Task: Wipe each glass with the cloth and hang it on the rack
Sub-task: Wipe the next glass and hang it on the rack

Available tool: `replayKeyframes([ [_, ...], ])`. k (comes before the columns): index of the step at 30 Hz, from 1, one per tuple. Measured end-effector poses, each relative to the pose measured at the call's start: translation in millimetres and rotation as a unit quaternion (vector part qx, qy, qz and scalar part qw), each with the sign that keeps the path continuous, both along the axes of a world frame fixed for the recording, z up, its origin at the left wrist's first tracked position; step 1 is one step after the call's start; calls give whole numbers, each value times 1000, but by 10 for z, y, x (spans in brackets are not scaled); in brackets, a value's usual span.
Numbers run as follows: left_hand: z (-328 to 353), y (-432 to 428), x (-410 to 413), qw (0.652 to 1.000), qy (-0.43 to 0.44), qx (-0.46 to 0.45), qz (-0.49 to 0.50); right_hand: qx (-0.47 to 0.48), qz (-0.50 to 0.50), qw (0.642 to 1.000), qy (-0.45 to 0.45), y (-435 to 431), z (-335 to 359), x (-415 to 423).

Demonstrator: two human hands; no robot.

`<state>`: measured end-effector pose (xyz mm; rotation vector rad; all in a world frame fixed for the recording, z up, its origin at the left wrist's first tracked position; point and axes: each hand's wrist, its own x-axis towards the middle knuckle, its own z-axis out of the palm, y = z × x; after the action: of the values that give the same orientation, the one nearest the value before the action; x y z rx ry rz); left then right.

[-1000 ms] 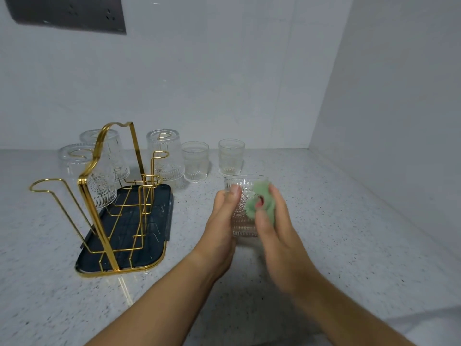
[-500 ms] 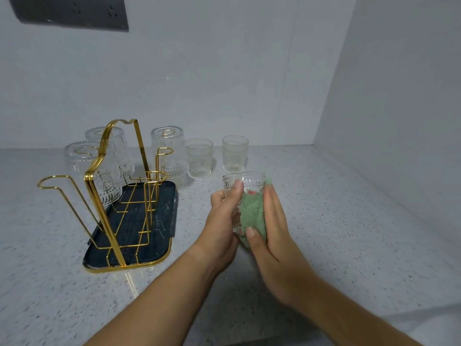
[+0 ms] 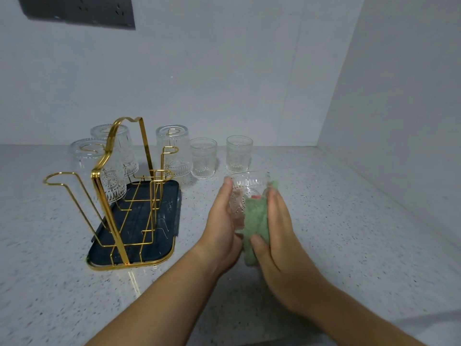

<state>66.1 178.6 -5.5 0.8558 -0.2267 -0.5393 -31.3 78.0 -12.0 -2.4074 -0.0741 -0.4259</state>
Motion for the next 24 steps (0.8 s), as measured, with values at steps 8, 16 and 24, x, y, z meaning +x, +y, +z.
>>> replayKeyframes([
  [8,-5,-61,-41,998,5,20,-65,219,-65,973,-18,-131,441,392],
  [16,20,6,-26,1000,15,-11,-18,70,7,997,-8,58,24,81],
  [24,10,-53,-34,999,-12,9,-51,164,-28,986,-19,-44,268,146],
])
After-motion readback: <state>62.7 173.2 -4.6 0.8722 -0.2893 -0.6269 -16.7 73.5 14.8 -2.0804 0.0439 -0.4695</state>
